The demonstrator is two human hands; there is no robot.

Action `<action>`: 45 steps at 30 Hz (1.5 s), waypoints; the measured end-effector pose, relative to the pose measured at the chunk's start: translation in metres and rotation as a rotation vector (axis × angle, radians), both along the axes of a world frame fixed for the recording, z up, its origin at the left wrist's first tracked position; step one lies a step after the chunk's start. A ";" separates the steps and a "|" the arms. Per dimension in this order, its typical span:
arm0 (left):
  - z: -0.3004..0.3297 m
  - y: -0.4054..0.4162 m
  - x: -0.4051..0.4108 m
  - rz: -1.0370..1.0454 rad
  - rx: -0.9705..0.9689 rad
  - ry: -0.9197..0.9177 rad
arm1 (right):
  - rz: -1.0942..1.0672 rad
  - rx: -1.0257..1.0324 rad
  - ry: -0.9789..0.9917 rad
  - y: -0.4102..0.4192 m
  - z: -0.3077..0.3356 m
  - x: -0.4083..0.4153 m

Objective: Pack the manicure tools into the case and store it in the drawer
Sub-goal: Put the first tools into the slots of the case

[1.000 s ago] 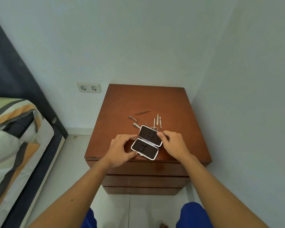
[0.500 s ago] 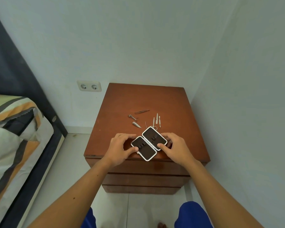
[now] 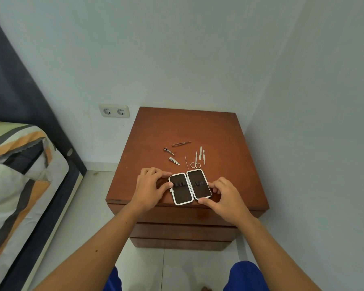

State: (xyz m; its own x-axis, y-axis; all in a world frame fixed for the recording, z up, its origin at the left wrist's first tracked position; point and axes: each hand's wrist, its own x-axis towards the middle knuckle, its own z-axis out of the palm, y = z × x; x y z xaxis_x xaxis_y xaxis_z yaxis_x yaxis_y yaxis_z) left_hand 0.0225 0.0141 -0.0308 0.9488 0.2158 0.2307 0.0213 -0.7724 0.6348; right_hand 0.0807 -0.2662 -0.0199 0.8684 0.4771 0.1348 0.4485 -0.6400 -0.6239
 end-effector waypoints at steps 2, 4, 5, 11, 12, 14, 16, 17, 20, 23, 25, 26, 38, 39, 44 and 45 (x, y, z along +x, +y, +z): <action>0.002 0.001 0.002 -0.002 -0.006 0.026 | -0.011 0.007 -0.005 0.001 0.000 -0.002; 0.002 0.002 0.002 -0.011 -0.006 0.044 | -0.013 0.008 0.015 0.001 0.003 0.000; 0.002 0.003 0.000 -0.024 -0.007 0.048 | -0.009 0.006 0.036 0.001 0.006 0.002; 0.008 0.008 -0.013 -0.187 0.115 0.158 | 0.078 -0.067 0.153 0.002 0.019 0.029; 0.009 0.008 -0.013 -0.198 0.136 0.171 | 0.107 -0.089 0.167 0.002 0.022 0.033; 0.008 0.008 -0.013 -0.207 0.154 0.170 | 0.160 -0.126 0.181 0.003 0.026 0.038; 0.007 0.010 -0.012 -0.211 0.143 0.167 | 0.184 -0.136 0.183 0.005 0.029 0.038; 0.008 0.012 -0.011 -0.217 0.127 0.173 | 0.180 -0.131 0.182 0.007 0.029 0.037; 0.009 0.022 -0.010 -0.241 0.119 0.187 | 0.134 -0.116 0.163 0.014 0.025 0.026; 0.011 0.035 -0.011 -0.258 0.126 0.185 | 0.083 -0.062 0.156 0.020 0.018 0.014; 0.011 0.040 -0.011 -0.268 0.119 0.181 | 0.049 -0.037 0.154 0.024 0.013 0.009; 0.011 0.041 -0.011 -0.270 0.120 0.170 | 0.035 -0.034 0.151 0.026 0.011 0.007; 0.010 0.042 -0.008 -0.235 0.169 0.158 | -0.014 0.121 0.044 0.064 0.022 0.041; 0.011 0.042 -0.008 -0.233 0.165 0.163 | 0.005 0.115 0.046 0.075 0.024 0.047; 0.012 0.040 -0.008 -0.213 0.193 0.179 | 0.115 0.051 0.025 0.119 0.024 0.077; 0.012 0.040 -0.008 -0.212 0.204 0.177 | 0.135 0.027 0.021 0.125 0.024 0.083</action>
State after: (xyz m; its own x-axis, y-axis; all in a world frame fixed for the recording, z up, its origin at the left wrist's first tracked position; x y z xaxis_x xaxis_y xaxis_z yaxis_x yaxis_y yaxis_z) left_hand 0.0142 0.0539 -0.0191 0.9968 -0.0237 0.0765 -0.0569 -0.8821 0.4677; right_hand 0.1636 -0.1410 0.0037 0.7992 0.5865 0.1315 0.5161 -0.5573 -0.6505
